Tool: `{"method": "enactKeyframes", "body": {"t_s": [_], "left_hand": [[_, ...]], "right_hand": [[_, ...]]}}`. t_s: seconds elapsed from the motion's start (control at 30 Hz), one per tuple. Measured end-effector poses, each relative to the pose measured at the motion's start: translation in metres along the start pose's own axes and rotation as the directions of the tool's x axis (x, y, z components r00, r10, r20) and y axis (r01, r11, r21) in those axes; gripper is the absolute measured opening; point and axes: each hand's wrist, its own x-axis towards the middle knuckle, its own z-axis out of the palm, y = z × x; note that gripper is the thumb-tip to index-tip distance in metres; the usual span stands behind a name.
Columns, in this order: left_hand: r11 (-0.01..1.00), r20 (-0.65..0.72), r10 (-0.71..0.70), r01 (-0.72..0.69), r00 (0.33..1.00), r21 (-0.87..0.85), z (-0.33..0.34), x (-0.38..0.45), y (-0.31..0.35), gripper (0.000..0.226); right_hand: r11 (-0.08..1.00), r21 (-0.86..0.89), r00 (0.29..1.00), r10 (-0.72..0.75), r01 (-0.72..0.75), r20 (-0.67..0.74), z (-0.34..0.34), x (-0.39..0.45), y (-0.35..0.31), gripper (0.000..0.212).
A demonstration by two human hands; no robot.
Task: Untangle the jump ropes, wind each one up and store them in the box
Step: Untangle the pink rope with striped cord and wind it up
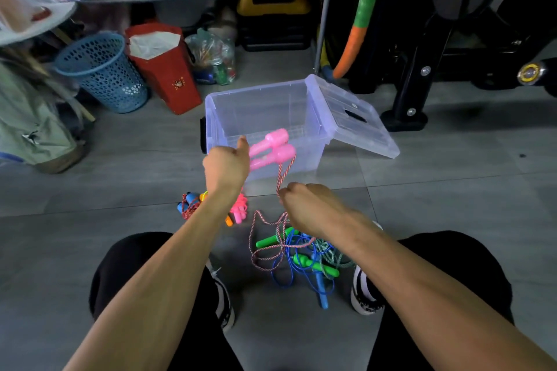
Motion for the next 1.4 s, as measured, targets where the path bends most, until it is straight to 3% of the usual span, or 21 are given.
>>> {"method": "enactKeyframes", "body": {"t_s": [0.13, 0.23, 0.33, 0.4, 0.5, 0.57, 0.67, 0.77, 0.83, 0.9, 1.03, 1.1, 1.17, 1.23, 1.3, 1.4], "left_hand": [[0.91, 0.071, 0.223, -0.234, 0.972, 0.341, 0.011, -0.008, -0.009, 0.055], [0.712, 0.221, 0.379, -0.436, 0.899, 0.55, 0.018, -0.021, -0.009, 0.051], [0.596, 0.393, 0.486, -0.625, 0.781, 0.504, 0.013, -0.026, -0.008, 0.049], [0.656, 0.496, 0.489, -0.677, 0.717, 0.333, 0.006, -0.024, -0.007, 0.056], [0.876, 0.512, 0.411, -0.482, 0.754, 0.006, -0.004, -0.021, -0.003, 0.059], [0.936, 0.516, 0.341, -0.333, 0.786, -0.111, -0.01, -0.019, -0.003, 0.057], [0.953, 0.485, 0.226, -0.089, 0.845, -0.29, -0.013, -0.018, -0.003, 0.046], [0.88, 0.489, 0.114, 0.141, 0.865, -0.454, -0.008, -0.022, -0.003, 0.038], [0.803, 0.511, 0.032, 0.282, 0.859, -0.525, -0.004, -0.027, 0.0, 0.035], [0.754, 0.527, -0.08, 0.397, 0.846, -0.524, -0.001, -0.032, 0.002, 0.036], [0.792, 0.419, -0.272, 0.449, 0.867, -0.415, 0.002, -0.029, 0.004, 0.035], [0.92, 0.264, -0.231, 0.298, 0.936, -0.253, 0.004, -0.023, 0.002, 0.042], [1.0, 0.091, 0.002, -0.003, 0.996, 0.004, 0.007, -0.018, -0.002, 0.055], [0.958, 0.062, 0.217, -0.224, 0.974, 0.177, 0.007, -0.017, -0.005, 0.06], [0.879, 0.113, 0.328, -0.347, 0.938, 0.328, 0.007, -0.016, -0.009, 0.059], [0.738, 0.247, 0.461, -0.523, 0.852, 0.427, 0.006, -0.016, -0.012, 0.057]], "right_hand": [[0.996, 0.04, 0.997, -0.08, 0.08, -0.009, 0.001, -0.003, 0.01, 0.014], [0.99, 0.121, 0.997, -0.065, 0.068, -0.029, -0.008, -0.001, 0.022, 0.019], [0.95, 0.313, 0.997, 0.039, -0.014, -0.074, -0.021, -0.001, 0.044, 0.019], [0.858, 0.511, 0.985, 0.123, -0.043, -0.124, -0.023, -0.001, 0.06, 0.019], [0.657, 0.754, 0.961, 0.221, -0.021, -0.166, -0.019, -0.003, 0.073, 0.018], [0.533, 0.846, 0.957, 0.246, -0.004, -0.15, -0.018, -0.006, 0.074, 0.022], [0.41, 0.912, 0.961, 0.247, 0.008, -0.12, -0.012, -0.008, 0.075, 0.036], [0.338, 0.941, 0.958, 0.276, -0.018, -0.081, 0.001, -0.001, 0.066, 0.038], [0.363, 0.931, 0.947, 0.311, -0.039, -0.081, 0.006, 0.002, 0.056, 0.039], [0.471, 0.881, 0.943, 0.309, -0.035, -0.128, 0.008, 0.003, 0.047, 0.036], [0.725, 0.686, 0.97, 0.208, -0.065, -0.127, 0.016, 0.003, 0.031, 0.028], [0.817, 0.574, 0.986, 0.141, -0.063, -0.093, 0.017, 0.001, 0.025, 0.025], [0.889, 0.456, 0.99, 0.097, -0.04, -0.103, 0.012, -0.005, 0.024, 0.024], [0.932, 0.362, 0.989, 0.082, -0.031, -0.125, 0.003, -0.011, 0.03, 0.022], [0.941, 0.335, 0.987, 0.103, -0.055, -0.127, -0.006, -0.015, 0.039, 0.023], [0.889, 0.447, 0.981, 0.159, -0.096, -0.107, -0.02, -0.019, 0.056, 0.025]]}}
